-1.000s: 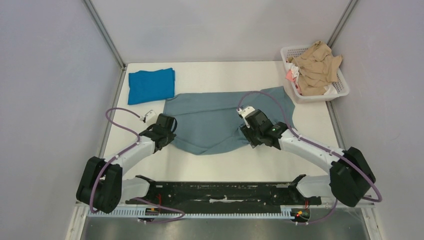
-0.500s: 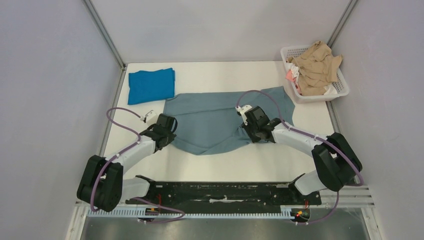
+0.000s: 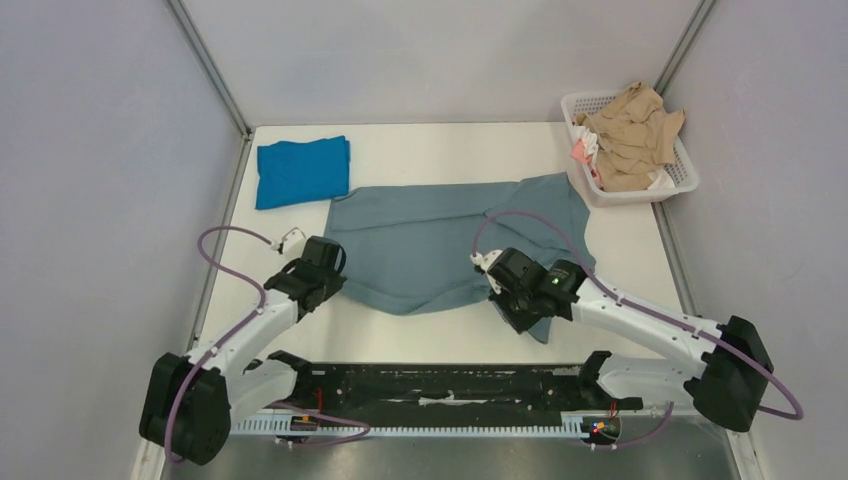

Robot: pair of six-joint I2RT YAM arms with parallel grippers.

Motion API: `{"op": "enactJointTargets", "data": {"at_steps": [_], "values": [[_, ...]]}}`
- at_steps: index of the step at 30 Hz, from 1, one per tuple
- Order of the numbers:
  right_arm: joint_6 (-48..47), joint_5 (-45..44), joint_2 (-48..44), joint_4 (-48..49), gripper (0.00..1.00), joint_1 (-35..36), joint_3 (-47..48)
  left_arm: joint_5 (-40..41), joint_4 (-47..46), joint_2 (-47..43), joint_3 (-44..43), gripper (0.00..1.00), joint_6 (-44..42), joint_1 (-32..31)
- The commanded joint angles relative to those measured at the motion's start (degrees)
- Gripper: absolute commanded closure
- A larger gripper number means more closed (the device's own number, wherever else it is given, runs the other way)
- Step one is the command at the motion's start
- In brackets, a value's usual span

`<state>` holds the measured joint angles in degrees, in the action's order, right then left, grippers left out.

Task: Fold and stack the t-shirts
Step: Fold the other side of the tshirt into a rectangle

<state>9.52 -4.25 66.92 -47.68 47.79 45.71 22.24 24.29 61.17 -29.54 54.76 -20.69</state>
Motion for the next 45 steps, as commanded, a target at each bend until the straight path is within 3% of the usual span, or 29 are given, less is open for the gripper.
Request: {"op": "enactJointTargets", "data": {"at_steps": [1, 7, 13, 20, 28, 39, 43, 45], "values": [[11.37, 3.38, -5.70, -15.66, 1.00, 7.32, -0.57, -2.27, 5.95, -6.59, 3.27, 0.98, 2.54, 0.22], [21.37, 4.08, -11.10, -19.56, 1.00, 15.63, -8.78, -3.63, 12.65, -14.40, 6.86, 0.98, 3.93, 0.24], [24.31, -0.11, -12.50, -20.34, 1.00, 17.05, -10.64, -3.10, 15.16, -18.52, 8.08, 0.98, 5.12, 0.21], [29.87, -14.75, -8.21, -24.30, 1.00, 17.08, -6.20, -1.67, 11.67, -15.29, 5.06, 0.98, 3.61, 0.28], [31.57, -34.66, 4.09, -24.37, 1.00, 16.99, 2.78, -1.32, 7.91, -7.49, 1.52, 0.98, 2.58, 0.22], [28.24, -61.66, 6.79, -23.57, 1.00, 12.81, 12.94, 1.93, 6.02, -2.17, -5.02, 0.98, 0.18, 1.18], [18.70, -64.32, 5.20, -13.15, 1.00, 10.30, 12.63, 0.68, 4.36, 1.60, -7.76, 0.98, -0.65, 2.38], [8.88, -63.00, 3.64, -3.93, 1.00, 9.34, 10.38, 0.35, 4.10, 3.57, -9.29, 0.98, -0.96, 2.57]]}}
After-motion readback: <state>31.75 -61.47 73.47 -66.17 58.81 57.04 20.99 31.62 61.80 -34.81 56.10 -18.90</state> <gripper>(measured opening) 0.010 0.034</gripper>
